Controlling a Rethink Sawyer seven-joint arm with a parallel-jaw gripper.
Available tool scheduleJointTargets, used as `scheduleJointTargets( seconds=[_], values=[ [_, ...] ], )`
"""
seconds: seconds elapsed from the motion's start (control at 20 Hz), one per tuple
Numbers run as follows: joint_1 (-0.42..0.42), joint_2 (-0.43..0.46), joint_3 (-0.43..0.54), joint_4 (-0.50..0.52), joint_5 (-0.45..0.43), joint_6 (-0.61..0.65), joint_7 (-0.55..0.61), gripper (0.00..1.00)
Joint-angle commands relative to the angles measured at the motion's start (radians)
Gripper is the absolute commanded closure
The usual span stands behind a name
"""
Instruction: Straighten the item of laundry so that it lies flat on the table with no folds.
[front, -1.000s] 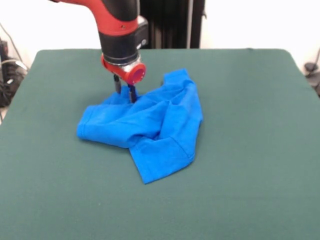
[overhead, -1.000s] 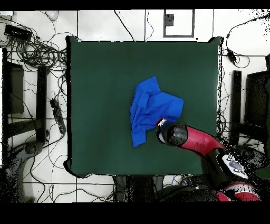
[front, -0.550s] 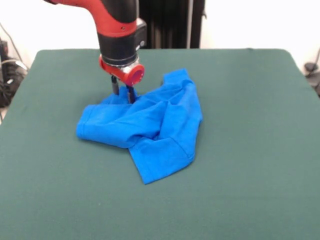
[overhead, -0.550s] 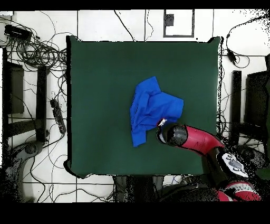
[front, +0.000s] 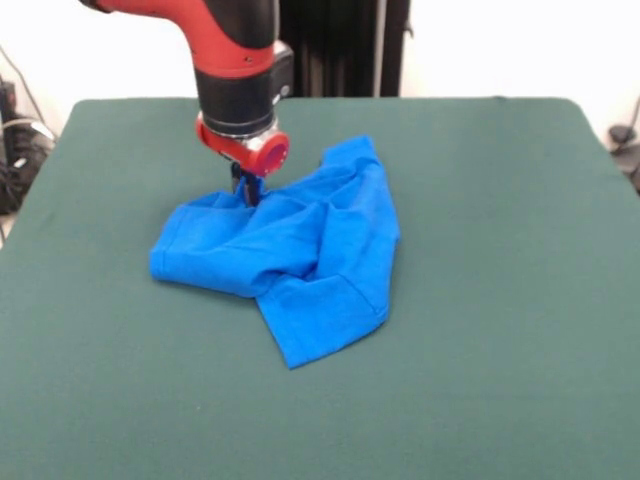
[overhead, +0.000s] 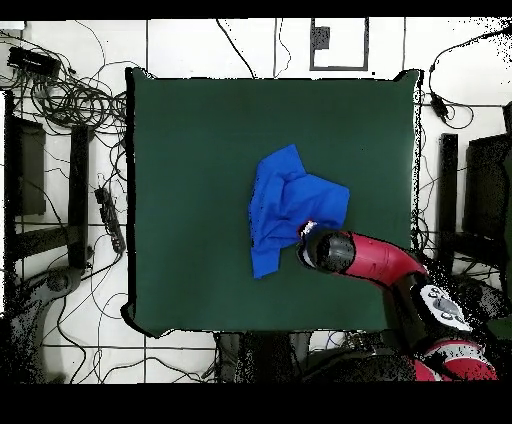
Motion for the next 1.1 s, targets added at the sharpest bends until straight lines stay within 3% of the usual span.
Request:
scheduleJointTargets(
  seconds=[0.05, 0.75, 1.1],
  values=[
    [-0.115, 0.188, -0.061, -0.148, -0.110, -0.096, -0.027, 1.00],
    [-0.202, 0.123, -0.054, -0.142, -0.217, -0.026, -0.096, 1.00],
    [-0.210, 0.110, -0.061, -0.136, -0.256, -0.004, -0.071, 1.00]
  ],
)
